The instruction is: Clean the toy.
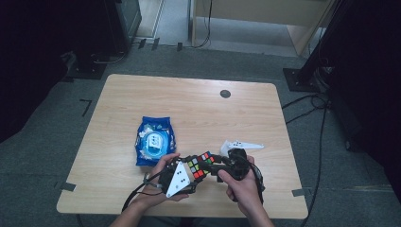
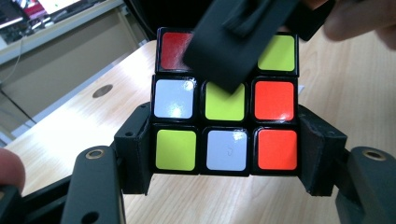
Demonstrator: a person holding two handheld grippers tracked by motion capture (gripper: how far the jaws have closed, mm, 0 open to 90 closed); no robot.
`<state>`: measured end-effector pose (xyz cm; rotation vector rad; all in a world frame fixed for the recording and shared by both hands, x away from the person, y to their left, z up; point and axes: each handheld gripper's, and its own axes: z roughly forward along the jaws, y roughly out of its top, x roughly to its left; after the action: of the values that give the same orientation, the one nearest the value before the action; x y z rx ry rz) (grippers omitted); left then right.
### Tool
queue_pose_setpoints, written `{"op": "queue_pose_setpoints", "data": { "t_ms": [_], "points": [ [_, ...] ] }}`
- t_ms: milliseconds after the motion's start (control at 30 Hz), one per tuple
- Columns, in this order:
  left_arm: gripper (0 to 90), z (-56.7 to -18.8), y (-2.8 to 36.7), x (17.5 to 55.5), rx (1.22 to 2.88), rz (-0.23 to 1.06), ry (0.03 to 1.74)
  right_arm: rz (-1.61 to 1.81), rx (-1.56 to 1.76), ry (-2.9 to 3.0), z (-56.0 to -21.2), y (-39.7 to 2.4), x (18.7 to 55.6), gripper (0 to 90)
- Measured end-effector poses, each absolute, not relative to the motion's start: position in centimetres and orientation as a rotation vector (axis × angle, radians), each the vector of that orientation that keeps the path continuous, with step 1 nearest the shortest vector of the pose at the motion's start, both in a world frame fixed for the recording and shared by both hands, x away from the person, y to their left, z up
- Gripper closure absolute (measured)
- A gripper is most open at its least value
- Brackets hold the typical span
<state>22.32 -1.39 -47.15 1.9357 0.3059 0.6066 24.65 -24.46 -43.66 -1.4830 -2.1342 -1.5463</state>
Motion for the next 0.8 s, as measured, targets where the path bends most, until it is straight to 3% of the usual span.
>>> {"op": "queue_pose_setpoints", "data": {
  "t_ms": [67, 300, 500, 733, 800],
  "points": [
    [33.8, -47.0, -0.8, 22.7, 1.921, 0.602, 0.338, -1.582, -1.473, -2.118, -43.2, -25.3, 24.7, 25.8],
    [33.8, -46.8, 0.9, 23.9, 1.879, 0.590, 0.440, -1.644, -1.739, -2.267, -43.1, -28.7, 25.3, 31.0],
    [33.8, -46.9, 0.8, 23.9, 1.887, 0.594, 0.442, -1.425, -2.065, -2.388, -47.9, -30.2, 26.7, 46.6],
    [33.8, -47.1, 0.7, 23.9, 1.895, 0.589, 0.443, -1.279, -2.110, -2.405, -50.5, -31.1, 27.6, 64.2],
    [33.8, -47.1, 0.7, 23.9, 1.896, 0.588, 0.440, -1.259, -2.105, -2.410, -50.9, -31.2, 27.7, 74.4]
  ]
}}
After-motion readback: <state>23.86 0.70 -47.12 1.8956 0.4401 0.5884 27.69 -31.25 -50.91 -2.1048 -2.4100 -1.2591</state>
